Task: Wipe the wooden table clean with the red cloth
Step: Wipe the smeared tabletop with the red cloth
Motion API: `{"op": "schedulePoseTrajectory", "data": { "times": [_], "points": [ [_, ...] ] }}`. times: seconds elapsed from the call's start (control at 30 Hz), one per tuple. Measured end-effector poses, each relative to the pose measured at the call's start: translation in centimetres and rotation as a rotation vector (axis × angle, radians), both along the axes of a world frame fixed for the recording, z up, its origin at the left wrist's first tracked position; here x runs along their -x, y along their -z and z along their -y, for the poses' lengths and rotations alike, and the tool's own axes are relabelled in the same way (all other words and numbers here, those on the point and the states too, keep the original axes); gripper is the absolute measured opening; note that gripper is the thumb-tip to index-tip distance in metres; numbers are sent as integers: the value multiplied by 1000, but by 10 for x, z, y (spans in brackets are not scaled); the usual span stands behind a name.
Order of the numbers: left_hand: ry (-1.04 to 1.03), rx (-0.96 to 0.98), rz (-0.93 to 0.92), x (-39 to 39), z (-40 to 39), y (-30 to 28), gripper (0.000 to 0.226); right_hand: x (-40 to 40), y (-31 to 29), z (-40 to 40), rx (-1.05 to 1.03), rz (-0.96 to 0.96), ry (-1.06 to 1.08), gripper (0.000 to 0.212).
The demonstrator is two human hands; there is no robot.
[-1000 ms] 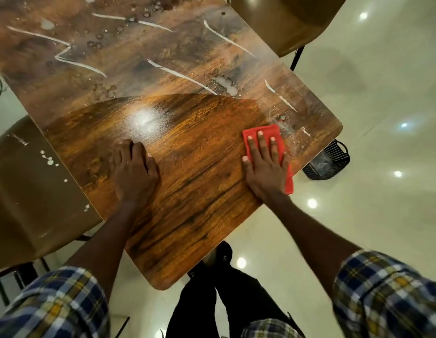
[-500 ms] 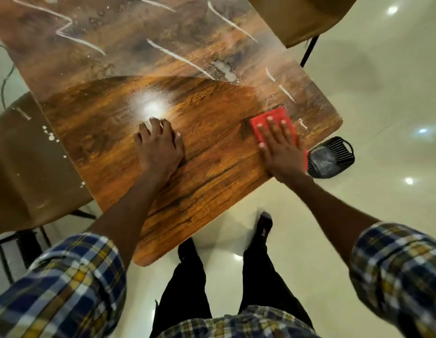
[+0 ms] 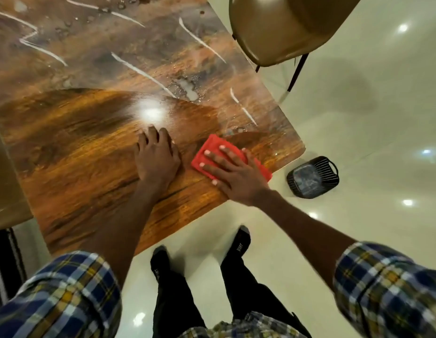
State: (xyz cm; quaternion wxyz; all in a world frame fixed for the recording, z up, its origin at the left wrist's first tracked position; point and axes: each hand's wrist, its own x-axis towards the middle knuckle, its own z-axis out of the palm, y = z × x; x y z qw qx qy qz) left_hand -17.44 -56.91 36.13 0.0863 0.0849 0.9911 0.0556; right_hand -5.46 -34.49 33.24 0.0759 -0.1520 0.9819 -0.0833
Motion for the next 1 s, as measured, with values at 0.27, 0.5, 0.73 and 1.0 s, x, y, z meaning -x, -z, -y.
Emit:
{"op": "schedulePoseTrajectory", "data": {
  "times": [0.27,0.5,0.73,1.0],
  "points": [
    [-5,69,-16,-1,-7,0,46,23,-10,-137,129,23,754,58],
    [-18,84,33,-2,-18,-9,46,19,-12,-91,246,-75,801,75],
    [-1,39,31,2,-14,-25,37,72,-6,17,215,75,311,71],
    [77,-24,30,11,11,-32,46,133,-8,-110,42,51,581,64]
  ]
}}
